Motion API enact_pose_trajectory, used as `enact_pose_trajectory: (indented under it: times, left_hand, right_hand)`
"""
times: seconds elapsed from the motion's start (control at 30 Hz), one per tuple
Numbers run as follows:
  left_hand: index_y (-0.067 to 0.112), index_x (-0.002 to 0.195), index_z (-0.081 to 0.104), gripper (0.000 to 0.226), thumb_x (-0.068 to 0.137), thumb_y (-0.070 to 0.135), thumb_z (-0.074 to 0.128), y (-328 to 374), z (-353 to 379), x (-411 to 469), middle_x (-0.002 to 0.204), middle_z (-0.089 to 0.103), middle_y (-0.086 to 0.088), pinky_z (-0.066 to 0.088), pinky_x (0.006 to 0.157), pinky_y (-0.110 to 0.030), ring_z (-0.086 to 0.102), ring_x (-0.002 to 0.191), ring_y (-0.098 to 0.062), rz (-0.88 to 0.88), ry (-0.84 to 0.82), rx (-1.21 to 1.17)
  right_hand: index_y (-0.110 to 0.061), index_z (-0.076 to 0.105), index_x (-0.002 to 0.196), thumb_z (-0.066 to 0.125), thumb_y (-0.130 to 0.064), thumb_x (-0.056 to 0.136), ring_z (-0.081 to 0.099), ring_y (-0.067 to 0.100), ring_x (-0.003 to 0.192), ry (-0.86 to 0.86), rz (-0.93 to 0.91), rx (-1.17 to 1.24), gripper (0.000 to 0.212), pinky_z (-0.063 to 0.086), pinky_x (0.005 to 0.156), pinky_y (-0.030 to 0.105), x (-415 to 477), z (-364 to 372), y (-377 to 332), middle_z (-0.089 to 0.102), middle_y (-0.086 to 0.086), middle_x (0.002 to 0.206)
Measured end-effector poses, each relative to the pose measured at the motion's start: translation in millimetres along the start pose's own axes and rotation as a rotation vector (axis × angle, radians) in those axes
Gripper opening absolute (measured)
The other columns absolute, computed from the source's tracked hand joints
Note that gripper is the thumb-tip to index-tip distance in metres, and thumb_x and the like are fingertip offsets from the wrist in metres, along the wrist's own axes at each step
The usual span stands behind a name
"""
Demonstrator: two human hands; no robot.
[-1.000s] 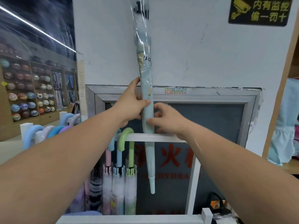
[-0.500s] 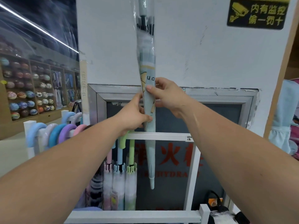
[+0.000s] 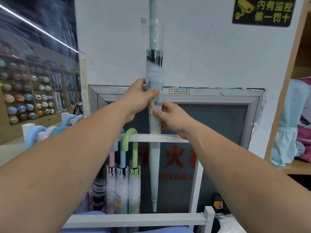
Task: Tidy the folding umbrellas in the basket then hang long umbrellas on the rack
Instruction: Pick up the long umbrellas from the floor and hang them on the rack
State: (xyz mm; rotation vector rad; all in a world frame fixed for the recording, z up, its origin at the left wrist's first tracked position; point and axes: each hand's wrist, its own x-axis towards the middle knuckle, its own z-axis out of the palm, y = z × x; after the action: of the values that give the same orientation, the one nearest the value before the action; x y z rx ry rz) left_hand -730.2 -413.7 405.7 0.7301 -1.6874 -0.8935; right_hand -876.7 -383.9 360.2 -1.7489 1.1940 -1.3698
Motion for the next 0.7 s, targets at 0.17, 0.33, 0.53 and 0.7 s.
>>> enact_pose_trajectory:
  times: [0.17,0.33,0.53,0.7]
  left_hand:
    - [0.012,0.120,0.060,0.022,0.098,0.016,0.063,2.0,3.5,1.7,0.109,0.072,-0.012,0.058,0.085,-0.054,0.073,0.091,-0.027,-0.009,0.039,-0.019]
    - [0.008,0.117,0.057,0.021,0.098,0.013,0.063,3.5,3.2,4.6,0.106,0.072,-0.017,0.059,0.079,-0.059,0.073,0.086,-0.030,-0.003,0.048,0.027]
    - [0.012,0.118,0.056,0.024,0.096,0.012,0.065,-17.6,9.1,2.1,0.109,0.072,-0.013,0.058,0.079,-0.058,0.071,0.099,-0.037,-0.032,-0.009,0.057]
    - [0.015,0.121,0.060,0.031,0.092,0.010,0.070,-45.5,3.7,0.6,0.108,0.074,-0.007,0.059,0.086,-0.044,0.072,0.101,-0.027,-0.048,-0.029,0.090]
  right_hand:
    - [-0.013,0.059,0.127,0.054,-0.016,0.103,0.070,0.027,0.104,-0.024,0.025,-0.057,0.025,0.060,0.085,0.049,0.7,-2.5,-4.3,0.071,0.009,0.115]
    - [-0.020,0.064,0.110,0.055,-0.017,0.102,0.069,0.022,0.092,0.027,-0.025,-0.190,0.013,0.057,0.070,0.033,4.5,-7.8,-13.9,0.072,0.004,0.106]
    - [-0.021,0.065,0.112,0.057,-0.020,0.099,0.067,0.015,0.088,0.103,-0.065,-0.194,0.015,0.053,0.070,0.025,9.5,-13.4,-19.6,0.069,-0.004,0.097]
    - [-0.027,0.066,0.105,0.047,-0.020,0.099,0.070,0.021,0.100,0.130,-0.022,-0.012,0.021,0.051,0.080,0.032,13.0,-13.7,-22.1,0.074,0.002,0.106]
